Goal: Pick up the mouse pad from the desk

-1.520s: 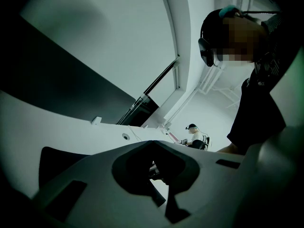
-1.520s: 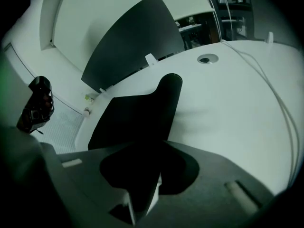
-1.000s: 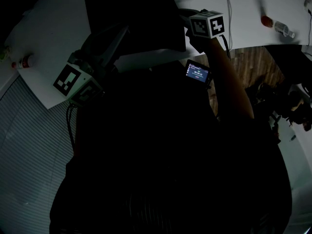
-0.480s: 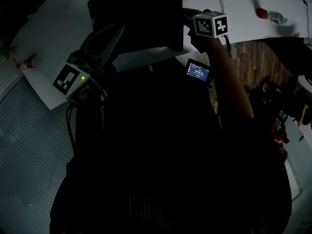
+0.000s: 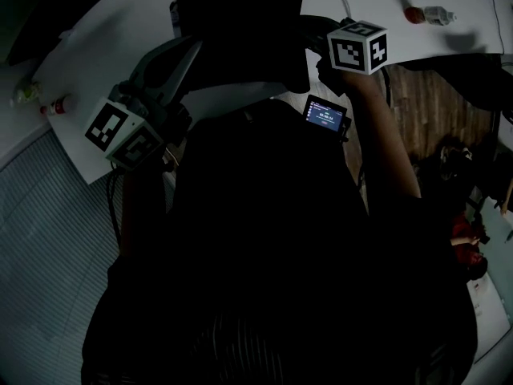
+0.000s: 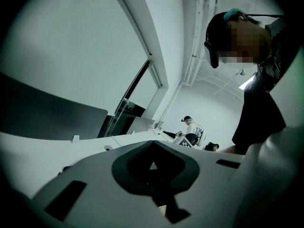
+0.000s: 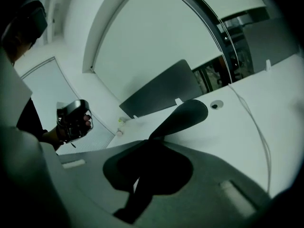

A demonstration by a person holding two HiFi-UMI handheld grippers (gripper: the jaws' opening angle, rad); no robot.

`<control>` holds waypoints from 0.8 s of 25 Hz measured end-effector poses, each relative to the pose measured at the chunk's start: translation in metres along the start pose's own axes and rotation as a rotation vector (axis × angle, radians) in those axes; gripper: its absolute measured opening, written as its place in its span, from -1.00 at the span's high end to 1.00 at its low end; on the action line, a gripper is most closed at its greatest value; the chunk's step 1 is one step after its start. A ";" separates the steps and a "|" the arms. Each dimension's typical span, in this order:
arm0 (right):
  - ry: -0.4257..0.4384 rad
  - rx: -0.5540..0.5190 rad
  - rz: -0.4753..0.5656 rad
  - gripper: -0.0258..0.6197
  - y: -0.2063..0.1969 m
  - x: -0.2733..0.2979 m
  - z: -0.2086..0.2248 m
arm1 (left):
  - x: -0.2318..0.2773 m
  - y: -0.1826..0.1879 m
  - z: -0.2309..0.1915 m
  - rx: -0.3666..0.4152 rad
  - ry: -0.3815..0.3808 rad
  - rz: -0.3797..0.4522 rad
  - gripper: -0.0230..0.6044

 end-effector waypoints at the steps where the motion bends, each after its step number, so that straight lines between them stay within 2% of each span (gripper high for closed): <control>1: 0.016 -0.016 0.014 0.87 0.007 -0.005 -0.009 | 0.000 0.003 0.003 0.009 -0.006 0.004 0.90; 7: 0.151 -0.110 0.154 0.87 0.054 -0.035 -0.074 | 0.001 0.018 0.016 0.037 -0.036 0.040 0.90; 13: 0.288 -0.164 0.340 0.87 0.088 -0.056 -0.112 | 0.000 0.020 0.019 0.072 -0.037 0.064 0.90; 17: 0.311 -0.259 0.396 0.87 0.099 -0.077 -0.133 | -0.006 0.029 0.029 0.099 -0.038 0.102 0.90; 20: 0.314 -0.289 0.411 0.87 0.100 -0.085 -0.138 | -0.004 0.035 0.032 0.120 -0.039 0.125 0.90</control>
Point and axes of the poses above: the fingertips, and each gripper's own axes: x forward along the fingers, z to its right, y out of its top, the point moved 5 cm from there along -x, backward along the fingers, and after that the axes turned 14 degrees about y, right-handed, at the moved point
